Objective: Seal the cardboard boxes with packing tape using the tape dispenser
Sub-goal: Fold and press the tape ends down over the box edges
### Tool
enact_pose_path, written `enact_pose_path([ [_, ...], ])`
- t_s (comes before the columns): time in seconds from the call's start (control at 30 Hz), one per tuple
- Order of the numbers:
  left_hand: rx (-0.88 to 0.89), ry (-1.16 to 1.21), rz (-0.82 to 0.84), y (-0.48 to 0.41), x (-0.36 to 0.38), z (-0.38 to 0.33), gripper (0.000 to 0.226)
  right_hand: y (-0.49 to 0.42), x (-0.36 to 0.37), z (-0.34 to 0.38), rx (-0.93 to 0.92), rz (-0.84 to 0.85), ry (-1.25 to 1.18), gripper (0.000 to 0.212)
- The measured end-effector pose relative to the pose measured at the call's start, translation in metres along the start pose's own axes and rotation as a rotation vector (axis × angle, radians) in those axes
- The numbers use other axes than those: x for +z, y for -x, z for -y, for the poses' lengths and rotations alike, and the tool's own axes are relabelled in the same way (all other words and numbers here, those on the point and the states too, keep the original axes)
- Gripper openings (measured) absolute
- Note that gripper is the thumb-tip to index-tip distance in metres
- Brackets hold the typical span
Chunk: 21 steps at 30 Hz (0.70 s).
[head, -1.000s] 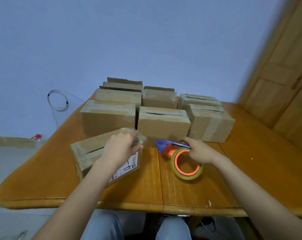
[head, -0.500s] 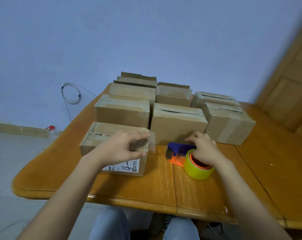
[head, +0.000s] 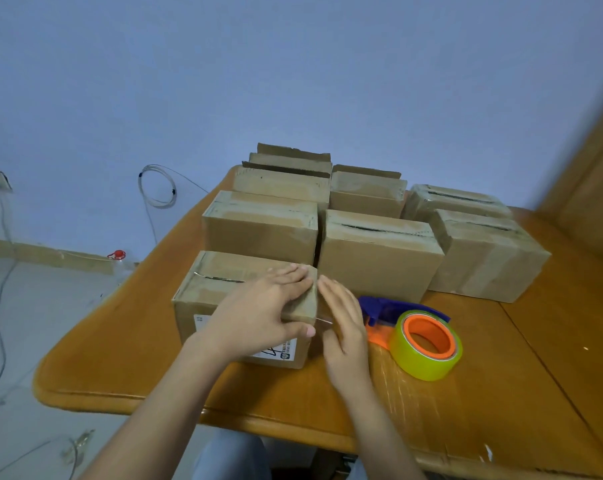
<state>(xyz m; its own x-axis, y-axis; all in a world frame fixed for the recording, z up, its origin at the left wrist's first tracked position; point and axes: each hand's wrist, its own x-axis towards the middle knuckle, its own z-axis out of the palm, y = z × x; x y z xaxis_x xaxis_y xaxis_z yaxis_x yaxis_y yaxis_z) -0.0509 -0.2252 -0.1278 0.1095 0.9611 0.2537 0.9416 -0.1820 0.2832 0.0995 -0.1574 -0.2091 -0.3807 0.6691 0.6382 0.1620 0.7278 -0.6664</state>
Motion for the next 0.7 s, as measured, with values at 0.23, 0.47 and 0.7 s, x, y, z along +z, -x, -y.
enact_pose_path([
  [0.23,-0.033,0.101,0.016,-0.004,0.001,0.005,0.096,0.006,0.002,-0.007,0.070,0.035,0.034,0.071],
  [0.47,-0.035,0.113,0.021,-0.004,-0.001,0.002,0.104,0.009,0.001,-0.007,0.165,0.135,-0.124,0.070],
  [0.7,-0.066,0.102,0.033,-0.001,-0.005,-0.005,0.086,0.009,0.002,-0.003,0.150,-0.094,-0.175,0.042],
])
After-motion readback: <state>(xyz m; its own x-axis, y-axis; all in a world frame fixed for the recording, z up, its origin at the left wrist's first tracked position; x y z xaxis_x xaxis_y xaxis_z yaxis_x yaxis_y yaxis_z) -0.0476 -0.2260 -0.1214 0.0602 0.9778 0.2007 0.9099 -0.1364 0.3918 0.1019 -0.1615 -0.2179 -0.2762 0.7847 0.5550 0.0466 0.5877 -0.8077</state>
